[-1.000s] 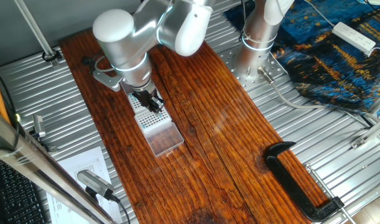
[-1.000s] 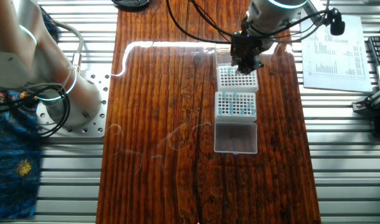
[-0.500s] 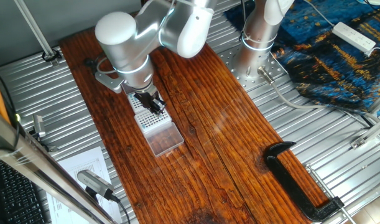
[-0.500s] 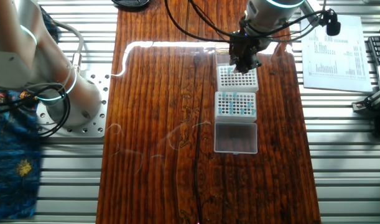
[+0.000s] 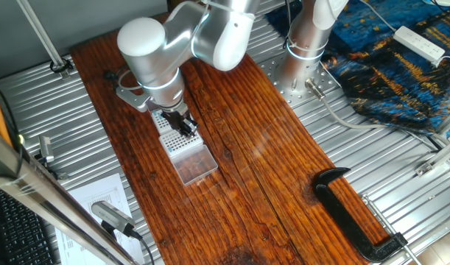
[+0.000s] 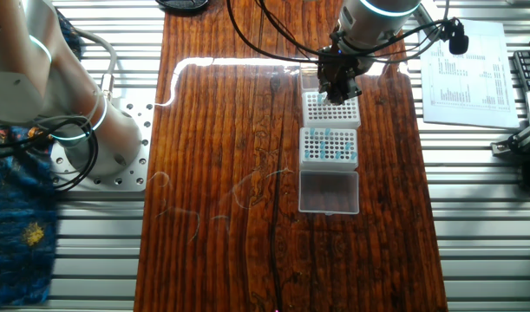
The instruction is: Transfer all medium pipette tips from one holder to another
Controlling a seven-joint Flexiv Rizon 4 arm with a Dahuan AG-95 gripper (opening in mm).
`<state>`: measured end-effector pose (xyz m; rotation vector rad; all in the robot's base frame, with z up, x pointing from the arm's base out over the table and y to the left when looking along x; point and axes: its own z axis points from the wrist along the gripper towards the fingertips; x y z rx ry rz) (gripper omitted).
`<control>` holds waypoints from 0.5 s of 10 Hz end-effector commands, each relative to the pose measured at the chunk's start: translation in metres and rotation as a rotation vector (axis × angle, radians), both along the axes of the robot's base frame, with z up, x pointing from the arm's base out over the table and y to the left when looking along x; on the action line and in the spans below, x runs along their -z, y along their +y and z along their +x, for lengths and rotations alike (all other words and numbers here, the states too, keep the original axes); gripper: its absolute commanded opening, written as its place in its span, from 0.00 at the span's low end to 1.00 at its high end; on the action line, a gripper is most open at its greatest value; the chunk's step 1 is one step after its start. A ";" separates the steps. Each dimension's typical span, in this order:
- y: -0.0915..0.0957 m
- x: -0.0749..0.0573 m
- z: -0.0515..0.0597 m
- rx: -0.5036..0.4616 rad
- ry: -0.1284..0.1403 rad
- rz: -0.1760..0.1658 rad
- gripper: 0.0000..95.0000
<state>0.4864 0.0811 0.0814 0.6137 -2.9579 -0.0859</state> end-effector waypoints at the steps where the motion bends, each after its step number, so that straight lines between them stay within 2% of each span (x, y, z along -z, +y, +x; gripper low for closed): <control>1: 0.000 0.002 0.001 -0.001 -0.002 0.000 0.20; 5: 0.000 0.004 0.000 0.000 -0.001 -0.003 0.20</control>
